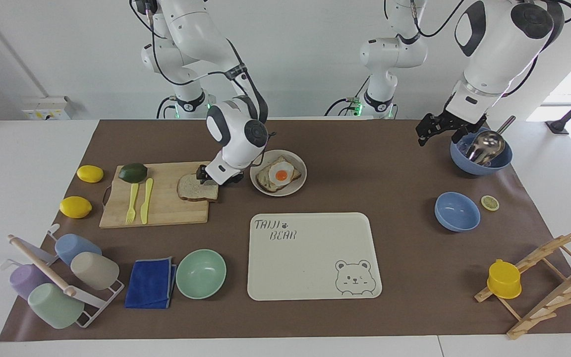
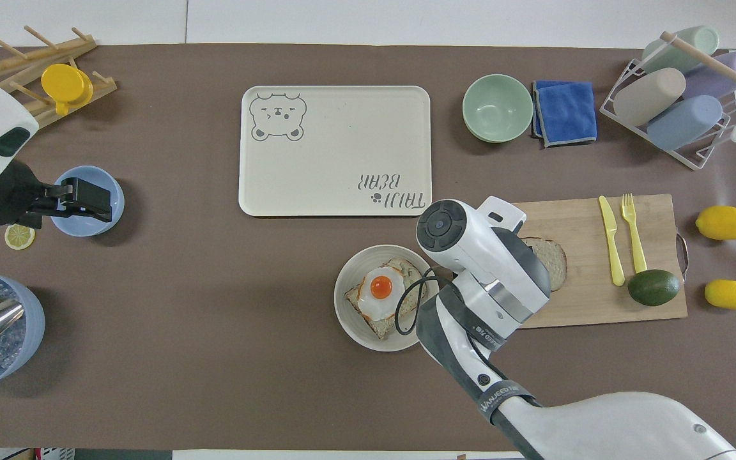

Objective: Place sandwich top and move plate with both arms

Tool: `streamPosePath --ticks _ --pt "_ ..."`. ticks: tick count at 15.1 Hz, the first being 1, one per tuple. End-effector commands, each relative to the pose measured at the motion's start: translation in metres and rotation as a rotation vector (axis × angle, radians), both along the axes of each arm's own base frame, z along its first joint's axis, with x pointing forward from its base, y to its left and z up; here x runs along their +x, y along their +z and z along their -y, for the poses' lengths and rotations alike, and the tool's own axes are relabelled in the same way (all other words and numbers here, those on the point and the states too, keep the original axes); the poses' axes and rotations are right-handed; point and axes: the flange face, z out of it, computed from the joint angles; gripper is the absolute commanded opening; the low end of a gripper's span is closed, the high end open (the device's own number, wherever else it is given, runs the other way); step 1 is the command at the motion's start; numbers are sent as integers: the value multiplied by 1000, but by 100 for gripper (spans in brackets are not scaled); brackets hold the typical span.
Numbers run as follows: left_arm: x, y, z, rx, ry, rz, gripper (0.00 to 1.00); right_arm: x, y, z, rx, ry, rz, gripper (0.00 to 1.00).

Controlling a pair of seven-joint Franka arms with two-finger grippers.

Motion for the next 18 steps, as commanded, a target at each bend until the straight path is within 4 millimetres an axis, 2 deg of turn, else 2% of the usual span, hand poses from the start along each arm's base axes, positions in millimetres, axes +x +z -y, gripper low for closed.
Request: streamPosePath --ticks 1,3,4,6,8,10,12,14,16,18 --pt "-7 4 -4 15 -7 8 100 -5 3 7 1 13 21 65" --pt "-7 4 -4 15 -7 8 100 -9 1 8 -1 10 17 62" --pt "-7 4 -4 15 -7 8 100 -9 1 8 2 12 20 54" --pt "-7 4 -4 15 -7 8 100 -9 1 7 1 12 21 34" --pt "-7 4 -4 15 -7 8 100 -10 3 3 -2 17 21 0" --pt "-7 4 -4 15 -7 8 100 -6 16 -10 -12 32 24 0" --pt "-7 4 -4 15 -7 8 100 1 39 -24 -21 41 33 0" --pt "-7 4 -4 15 -7 8 100 -2 72 -66 -23 74 45 0" --pt "-7 4 -4 15 -7 8 100 -11 97 -105 -10 124 72 0" --pt "-7 4 -4 15 -7 8 100 -32 100 -140 25 156 86 0"
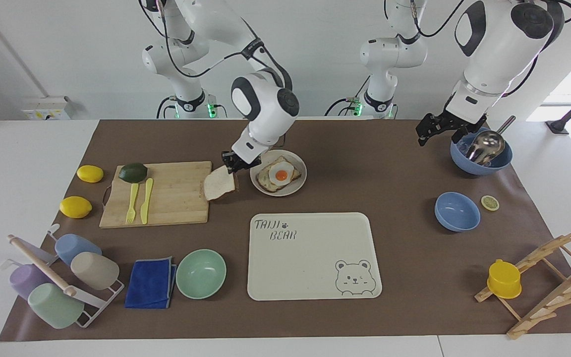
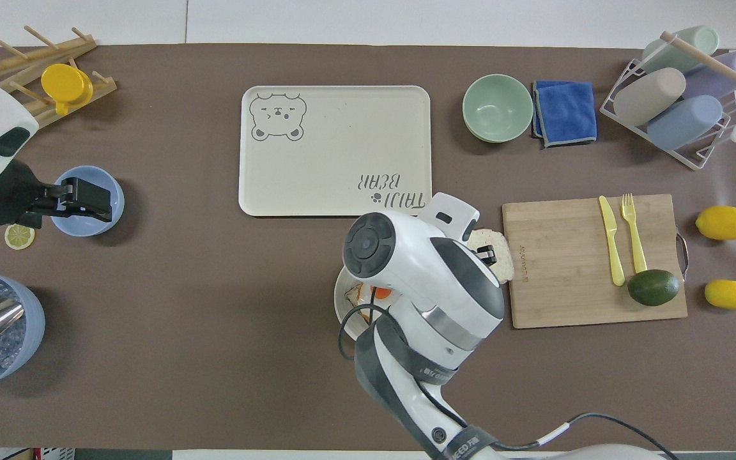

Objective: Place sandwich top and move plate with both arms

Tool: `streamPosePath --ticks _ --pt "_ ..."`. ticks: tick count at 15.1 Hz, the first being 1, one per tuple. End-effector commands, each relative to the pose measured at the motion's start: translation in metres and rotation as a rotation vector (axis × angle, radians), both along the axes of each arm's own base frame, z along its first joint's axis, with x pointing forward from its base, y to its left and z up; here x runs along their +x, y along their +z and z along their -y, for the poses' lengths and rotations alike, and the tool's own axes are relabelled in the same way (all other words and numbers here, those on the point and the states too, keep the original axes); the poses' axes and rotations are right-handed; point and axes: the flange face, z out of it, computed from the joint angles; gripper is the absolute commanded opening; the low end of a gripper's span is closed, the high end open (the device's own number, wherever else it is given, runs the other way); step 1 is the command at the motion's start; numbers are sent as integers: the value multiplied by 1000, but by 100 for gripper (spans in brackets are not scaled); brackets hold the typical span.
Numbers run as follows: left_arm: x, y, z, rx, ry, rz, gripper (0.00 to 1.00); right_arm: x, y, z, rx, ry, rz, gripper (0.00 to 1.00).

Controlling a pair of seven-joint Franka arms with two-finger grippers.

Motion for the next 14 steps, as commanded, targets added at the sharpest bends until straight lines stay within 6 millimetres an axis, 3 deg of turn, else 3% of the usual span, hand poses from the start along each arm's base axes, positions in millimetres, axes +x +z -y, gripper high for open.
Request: streamPosePath --ticks 1,5,14 --pt "-7 4 -4 15 -7 8 100 -21 -2 -47 14 13 21 0" --pt "-7 4 -4 15 -7 8 100 -37 -10 -109 42 -14 47 0" --pt "-7 4 -4 15 -7 8 100 -68 -20 -142 41 21 89 0"
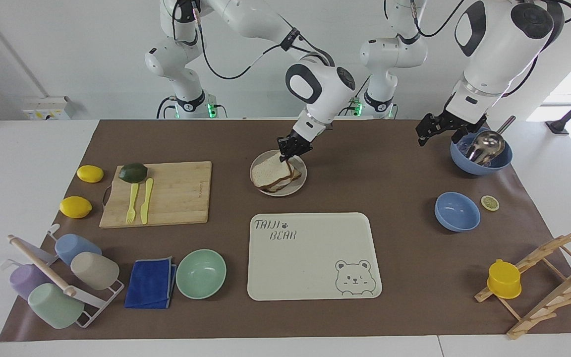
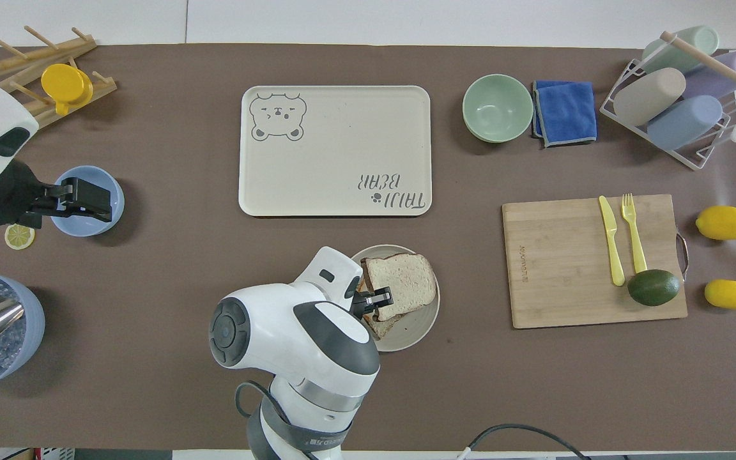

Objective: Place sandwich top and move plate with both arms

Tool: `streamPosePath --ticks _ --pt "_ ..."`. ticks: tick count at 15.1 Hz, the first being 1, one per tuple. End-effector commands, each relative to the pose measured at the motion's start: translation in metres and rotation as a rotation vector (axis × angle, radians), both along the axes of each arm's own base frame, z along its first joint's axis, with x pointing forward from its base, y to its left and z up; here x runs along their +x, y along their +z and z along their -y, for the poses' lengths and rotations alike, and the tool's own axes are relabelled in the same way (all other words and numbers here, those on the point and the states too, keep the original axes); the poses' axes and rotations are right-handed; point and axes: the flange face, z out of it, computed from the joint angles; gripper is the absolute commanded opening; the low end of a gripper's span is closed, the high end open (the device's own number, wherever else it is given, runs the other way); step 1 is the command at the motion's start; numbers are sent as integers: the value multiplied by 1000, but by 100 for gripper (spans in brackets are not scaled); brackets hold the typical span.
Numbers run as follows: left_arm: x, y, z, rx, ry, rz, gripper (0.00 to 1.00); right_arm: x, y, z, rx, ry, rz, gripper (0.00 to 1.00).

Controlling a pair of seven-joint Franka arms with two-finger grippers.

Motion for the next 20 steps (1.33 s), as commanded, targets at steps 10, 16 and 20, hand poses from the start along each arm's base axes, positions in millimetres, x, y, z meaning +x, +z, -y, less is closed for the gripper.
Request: streamPosePath --ticks 10,16,20 --pt "-7 4 -4 15 -7 8 100 -10 -7 -10 10 2 34 0" --pt "-6 4 -6 15 -3 8 100 -9 -12 -18 105 -17 43 78" --pt "-7 2 -5 16 0 6 100 22 7 -1 195 -75 56 100"
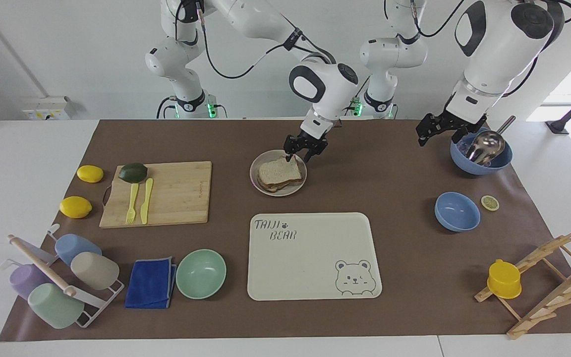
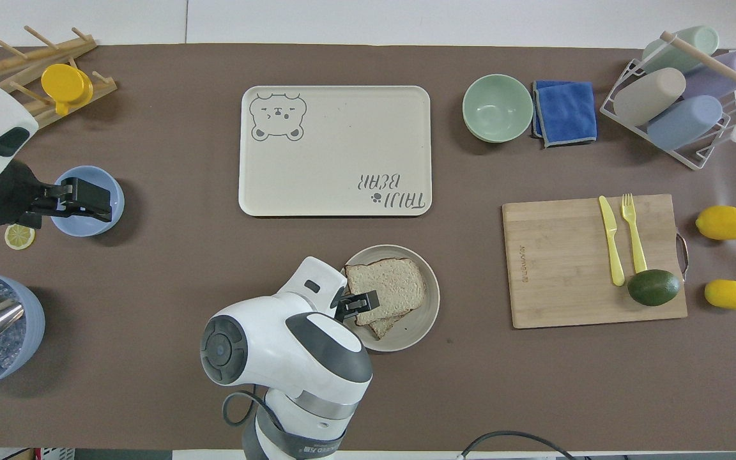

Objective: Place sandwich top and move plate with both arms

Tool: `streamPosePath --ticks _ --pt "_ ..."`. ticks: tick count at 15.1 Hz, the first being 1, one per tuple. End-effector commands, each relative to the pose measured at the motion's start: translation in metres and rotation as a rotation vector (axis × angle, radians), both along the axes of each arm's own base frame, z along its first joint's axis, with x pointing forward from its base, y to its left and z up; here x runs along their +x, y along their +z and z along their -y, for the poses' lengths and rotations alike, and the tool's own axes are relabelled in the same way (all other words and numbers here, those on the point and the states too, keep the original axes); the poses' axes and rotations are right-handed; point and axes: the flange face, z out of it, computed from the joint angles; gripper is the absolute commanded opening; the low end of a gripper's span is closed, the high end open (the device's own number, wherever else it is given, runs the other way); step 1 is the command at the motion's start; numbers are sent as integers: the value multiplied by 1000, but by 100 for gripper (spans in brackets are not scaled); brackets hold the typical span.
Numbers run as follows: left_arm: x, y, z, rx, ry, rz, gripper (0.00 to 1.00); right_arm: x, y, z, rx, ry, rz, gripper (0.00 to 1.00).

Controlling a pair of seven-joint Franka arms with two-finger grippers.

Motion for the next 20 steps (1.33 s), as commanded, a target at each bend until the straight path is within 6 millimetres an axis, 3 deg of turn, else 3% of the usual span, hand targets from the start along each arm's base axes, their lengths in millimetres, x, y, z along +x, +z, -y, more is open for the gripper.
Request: streamPosePath --ticks 1,4,6,8,11,13,17,20 --pt "-6 2 -5 15 1 9 100 48 35 47 96 -113 5 100" --pt "-7 5 -2 15 3 12 100 110 97 148 210 -198 -37 100" --pt "-8 1 4 16 -8 8 100 133 129 213 289 -308 -68 100" --pt "-13 -9 11 17 12 19 100 135 162 262 272 -323 -118 100" --pt "-40 -48 57 12 21 50 100 130 212 342 278 -354 -129 100" --pt "-64 -86 91 -12 7 30 100 136 231 400 284 -343 -156 100" --pt "-94 -147 149 -90 -2 -4 100 131 242 446 277 -293 -195 100" --pt "-115 -194 175 -142 -22 18 100 113 248 452 286 -253 -200 100"
